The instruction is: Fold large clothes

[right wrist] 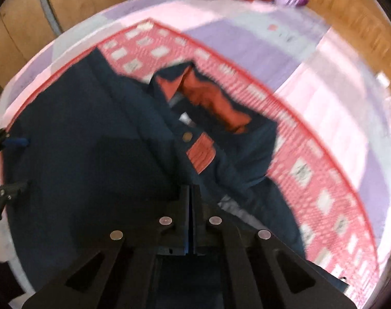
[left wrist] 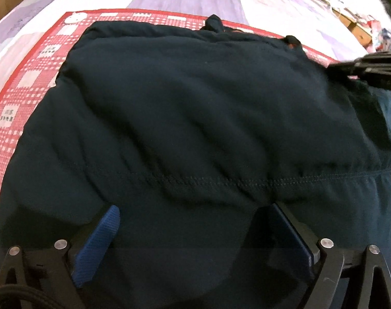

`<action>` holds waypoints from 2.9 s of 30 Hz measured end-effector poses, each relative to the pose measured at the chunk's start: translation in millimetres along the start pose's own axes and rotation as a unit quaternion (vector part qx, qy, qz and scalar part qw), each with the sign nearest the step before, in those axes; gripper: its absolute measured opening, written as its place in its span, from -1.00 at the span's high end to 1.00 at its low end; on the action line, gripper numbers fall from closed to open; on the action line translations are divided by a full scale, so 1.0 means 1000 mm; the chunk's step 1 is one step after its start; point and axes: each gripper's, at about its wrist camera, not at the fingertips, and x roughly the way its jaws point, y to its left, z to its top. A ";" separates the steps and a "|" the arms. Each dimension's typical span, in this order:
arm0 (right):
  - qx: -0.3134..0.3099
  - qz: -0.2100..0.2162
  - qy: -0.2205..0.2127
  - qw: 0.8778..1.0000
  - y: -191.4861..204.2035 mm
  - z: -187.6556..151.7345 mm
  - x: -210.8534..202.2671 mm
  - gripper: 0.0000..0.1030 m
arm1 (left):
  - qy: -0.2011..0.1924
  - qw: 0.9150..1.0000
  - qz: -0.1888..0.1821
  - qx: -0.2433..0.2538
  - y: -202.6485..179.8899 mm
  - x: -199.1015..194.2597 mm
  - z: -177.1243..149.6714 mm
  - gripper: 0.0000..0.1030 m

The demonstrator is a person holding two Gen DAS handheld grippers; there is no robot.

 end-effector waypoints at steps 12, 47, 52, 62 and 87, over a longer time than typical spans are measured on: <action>0.106 -0.111 -0.077 0.985 -0.044 0.033 -0.025 1.00 | -0.026 0.999 -0.042 0.007 -0.022 -0.016 0.021 -0.86; 0.229 -0.079 -0.087 0.966 0.021 -0.102 -0.024 0.97 | -0.067 0.995 -0.016 0.066 -0.096 0.036 0.031 -0.97; 0.244 -0.080 -0.081 0.963 -0.008 -0.072 -0.009 0.97 | -0.069 0.996 0.005 0.053 -0.091 0.057 0.079 -1.00; 0.276 -0.075 -0.046 0.957 -0.057 -0.044 0.025 0.97 | -0.032 0.995 0.065 0.066 -0.085 0.101 0.115 -1.00; 0.399 -0.137 -0.051 0.905 -0.177 -0.159 -0.016 1.00 | -0.035 0.992 0.120 -0.026 0.069 0.089 0.123 -0.94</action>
